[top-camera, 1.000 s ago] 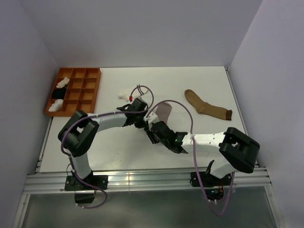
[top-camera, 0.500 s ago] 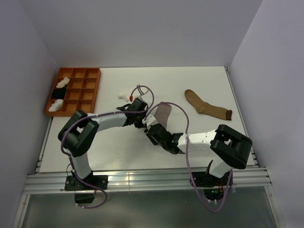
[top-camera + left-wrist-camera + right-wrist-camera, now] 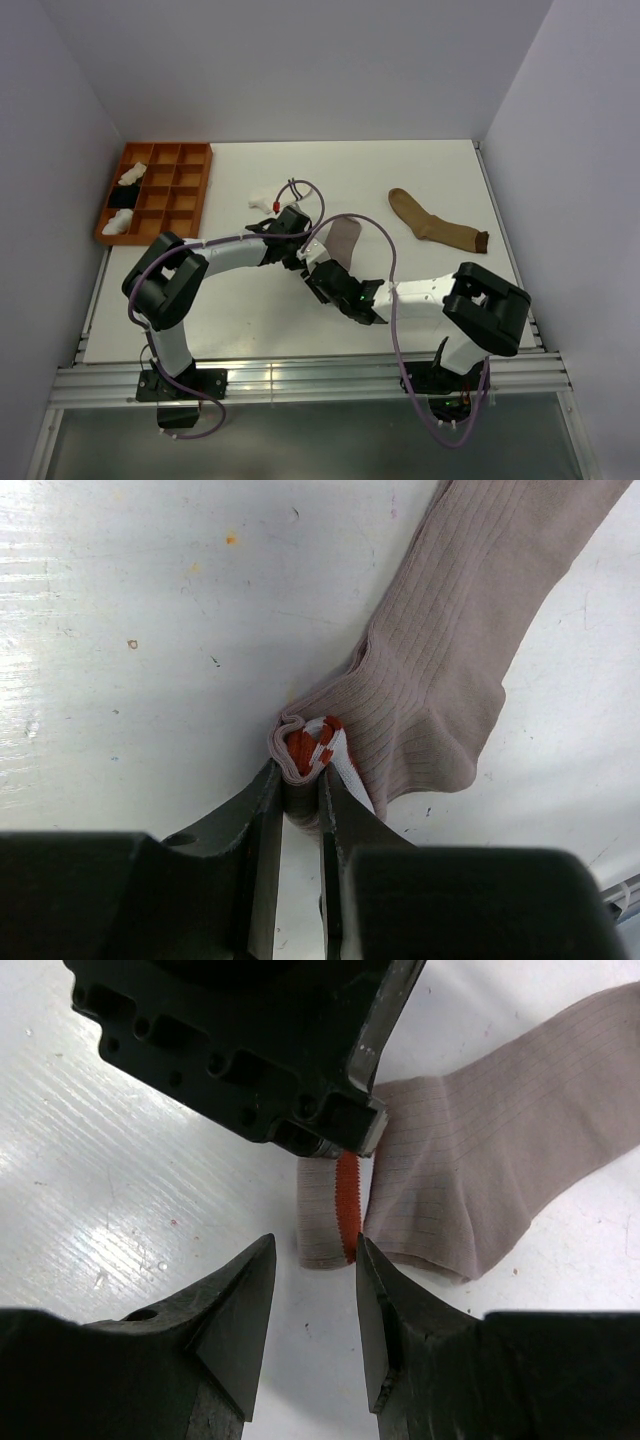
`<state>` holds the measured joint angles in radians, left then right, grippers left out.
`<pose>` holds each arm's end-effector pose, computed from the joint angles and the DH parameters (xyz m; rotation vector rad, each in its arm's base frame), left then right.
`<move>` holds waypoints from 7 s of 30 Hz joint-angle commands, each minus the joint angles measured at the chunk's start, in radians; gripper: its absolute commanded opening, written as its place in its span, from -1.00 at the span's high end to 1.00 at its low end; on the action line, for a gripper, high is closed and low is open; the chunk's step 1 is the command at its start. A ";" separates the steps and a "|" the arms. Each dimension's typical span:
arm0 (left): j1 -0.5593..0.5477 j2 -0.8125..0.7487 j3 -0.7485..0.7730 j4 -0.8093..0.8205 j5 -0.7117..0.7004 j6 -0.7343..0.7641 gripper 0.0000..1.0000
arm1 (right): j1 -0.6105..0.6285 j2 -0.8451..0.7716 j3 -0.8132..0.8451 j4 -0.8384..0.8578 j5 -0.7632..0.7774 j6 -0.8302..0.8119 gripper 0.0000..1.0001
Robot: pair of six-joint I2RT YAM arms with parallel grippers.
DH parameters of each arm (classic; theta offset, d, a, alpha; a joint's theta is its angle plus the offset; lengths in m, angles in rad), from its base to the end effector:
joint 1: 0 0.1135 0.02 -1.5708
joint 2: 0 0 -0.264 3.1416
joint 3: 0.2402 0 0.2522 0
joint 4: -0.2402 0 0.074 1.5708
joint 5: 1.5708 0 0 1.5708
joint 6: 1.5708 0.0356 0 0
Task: Roll the socks
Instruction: Roll the sock at the center of the board.
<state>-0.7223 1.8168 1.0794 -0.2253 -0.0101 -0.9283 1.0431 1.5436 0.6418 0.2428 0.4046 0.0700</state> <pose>0.2768 -0.2434 0.1593 -0.2774 2.6431 -0.6036 0.1613 0.2488 0.1571 -0.8193 2.0142 0.1836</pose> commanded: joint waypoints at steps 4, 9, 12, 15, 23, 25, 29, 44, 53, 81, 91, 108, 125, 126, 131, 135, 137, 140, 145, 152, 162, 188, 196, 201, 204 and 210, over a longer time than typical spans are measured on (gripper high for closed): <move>0.001 0.016 0.002 -0.075 0.001 0.029 0.99 | 0.008 0.079 0.053 0.041 0.034 0.001 0.10; 0.001 0.010 -0.013 -0.063 0.001 0.026 0.99 | 0.005 0.136 0.051 0.029 0.068 0.028 0.16; 0.001 0.009 -0.024 -0.049 0.021 0.026 0.99 | -0.006 0.157 0.068 -0.005 0.089 0.047 0.29; 0.001 -0.005 -0.042 -0.034 0.030 0.026 0.98 | -0.023 0.153 0.067 -0.022 0.088 0.063 0.70; 0.004 -0.123 -0.104 0.003 -0.034 -0.004 0.02 | -0.095 0.010 0.036 -0.063 -0.190 0.145 1.00; 0.006 -0.154 -0.105 0.010 -0.051 -0.010 -0.18 | -0.129 -0.010 0.039 -0.082 -0.285 0.165 1.00; 0.015 -0.201 -0.116 0.026 -0.083 -0.024 -0.44 | -0.210 -0.039 0.038 -0.080 -0.467 0.232 1.00; 0.038 -0.320 -0.354 0.300 -0.036 -0.152 -0.38 | -0.428 0.119 0.052 0.085 -0.981 0.453 1.00; 0.023 -0.283 -0.403 0.396 -0.025 -0.176 -0.31 | -0.494 0.209 0.025 0.176 -1.089 0.554 1.00; 0.024 -0.126 -0.378 0.319 -0.099 -0.184 0.04 | -0.560 0.342 0.015 0.234 -1.162 0.639 1.00; 0.026 -0.076 -0.316 0.242 -0.091 -0.132 0.87 | -0.529 0.179 0.027 0.093 -0.952 0.504 0.68; 0.027 -0.045 -0.173 0.058 -0.048 -0.035 0.99 | -0.075 -0.099 0.033 -0.017 -0.124 0.122 0.17; 0.026 -0.033 -0.156 0.055 -0.018 -0.017 0.99 | -0.054 0.082 0.084 0.012 -0.127 0.068 0.18; 0.026 -0.033 -0.156 0.055 -0.018 -0.015 0.99 | -0.052 0.088 0.085 0.012 -0.130 0.065 0.18; 0.026 -0.030 -0.151 0.055 -0.014 -0.014 0.99 | -0.048 0.047 0.078 -0.010 -0.110 0.080 0.11; 0.026 -0.027 -0.153 0.057 -0.011 -0.015 0.99 | -0.043 -0.023 0.064 -0.017 -0.099 0.082 0.05; 0.026 -0.030 -0.150 0.052 -0.011 -0.012 0.99 | -0.037 -0.043 0.064 -0.017 -0.093 0.077 0.05; 0.026 -0.031 -0.150 0.049 -0.016 -0.012 0.99 | -0.031 -0.037 0.064 0.006 -0.089 0.067 0.05; 0.026 -0.031 -0.148 0.049 -0.014 -0.014 0.99 | -0.029 0.026 0.093 0.013 -0.092 0.053 0.07; 0.026 -0.040 -0.154 0.049 -0.014 -0.014 0.99 | -0.031 0.111 0.090 0.038 -0.092 0.045 0.07; 0.026 -0.047 -0.154 0.055 -0.002 -0.018 0.75 | -0.031 0.168 0.104 0.013 -0.072 0.040 0.58; 0.070 -0.320 -0.378 0.215 -0.068 -0.171 -0.42 | -0.475 0.272 0.094 0.148 -1.202 0.494 1.00; 0.069 -0.297 -0.407 0.273 -0.051 -0.198 -0.32 | -0.509 0.368 0.170 0.098 -1.270 0.564 1.00; 0.069 -0.283 -0.404 0.276 -0.074 -0.216 -0.29 | -0.514 0.398 0.194 0.053 -1.267 0.554 1.00; 0.072 -0.268 -0.401 0.268 -0.087 -0.228 -0.25 | -0.515 0.403 0.190 0.061 -1.268 0.564 1.00; 0.087 -0.226 -0.401 0.264 -0.097 -0.244 -0.06 | -0.515 0.405 0.196 0.036 -1.256 0.550 1.00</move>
<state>-0.6468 1.5566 0.6788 0.0551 -0.0761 -1.1557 0.5320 1.9221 0.8219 0.3416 -0.8654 0.6312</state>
